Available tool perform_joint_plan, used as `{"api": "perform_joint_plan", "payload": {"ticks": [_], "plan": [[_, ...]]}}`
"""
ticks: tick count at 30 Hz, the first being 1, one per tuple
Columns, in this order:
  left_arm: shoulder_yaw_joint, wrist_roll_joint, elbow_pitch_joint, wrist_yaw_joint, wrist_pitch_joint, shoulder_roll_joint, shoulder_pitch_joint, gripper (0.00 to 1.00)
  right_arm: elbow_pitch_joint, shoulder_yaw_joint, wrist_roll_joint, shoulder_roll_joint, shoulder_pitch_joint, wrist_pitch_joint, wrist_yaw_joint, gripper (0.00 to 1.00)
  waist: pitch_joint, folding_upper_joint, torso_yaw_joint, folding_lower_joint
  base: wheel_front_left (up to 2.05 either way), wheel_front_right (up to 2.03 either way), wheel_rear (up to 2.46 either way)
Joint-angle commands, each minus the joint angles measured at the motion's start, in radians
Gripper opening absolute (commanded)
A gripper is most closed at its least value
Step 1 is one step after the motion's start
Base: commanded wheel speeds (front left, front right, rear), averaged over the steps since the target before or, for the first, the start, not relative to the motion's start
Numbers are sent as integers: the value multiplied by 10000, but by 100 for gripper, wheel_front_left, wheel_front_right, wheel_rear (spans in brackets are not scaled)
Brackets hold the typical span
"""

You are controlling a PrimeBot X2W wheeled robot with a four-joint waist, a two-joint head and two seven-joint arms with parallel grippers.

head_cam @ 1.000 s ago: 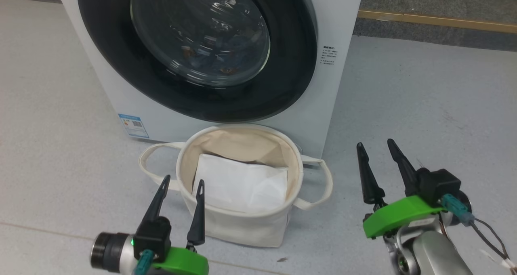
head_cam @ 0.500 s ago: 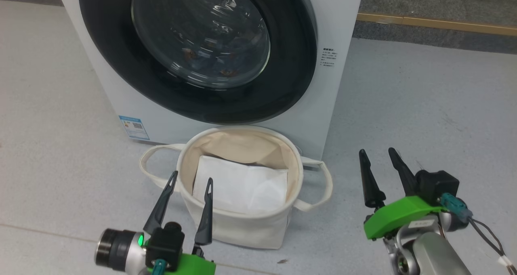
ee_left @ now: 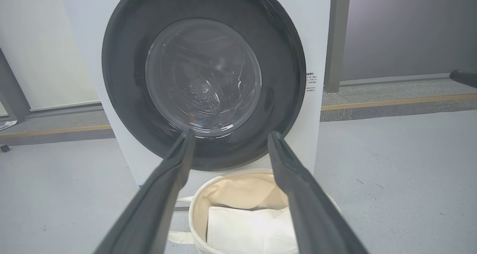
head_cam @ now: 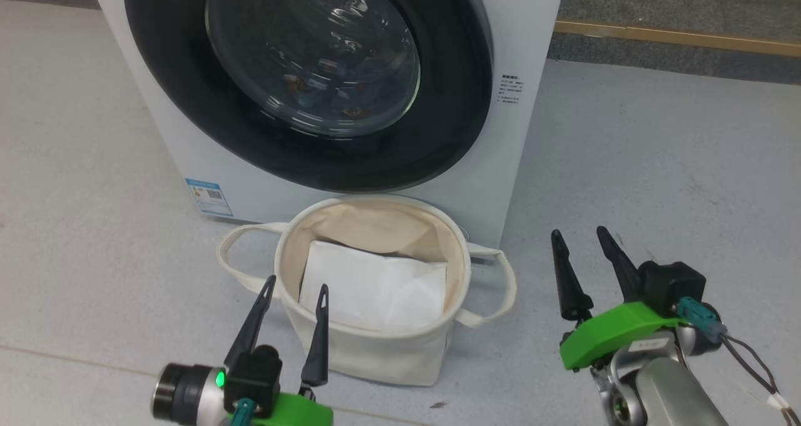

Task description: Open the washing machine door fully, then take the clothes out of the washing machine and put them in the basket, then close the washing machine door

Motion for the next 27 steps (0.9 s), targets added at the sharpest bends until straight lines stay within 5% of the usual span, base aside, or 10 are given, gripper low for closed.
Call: {"api": "perform_joint_plan", "payload": {"ticks": [1,27], "plan": [[437,-23,-248,-16,-118,4,-252,100,-329,229,-85,102,-348,-44,2,100,5,0,-4,0,0,0,0],[677,344,-223,-321,-118,-243,-233,100,-527,219,-352,115,-381,-313,2,100,210,0,-40,0,0,0,0]]}}
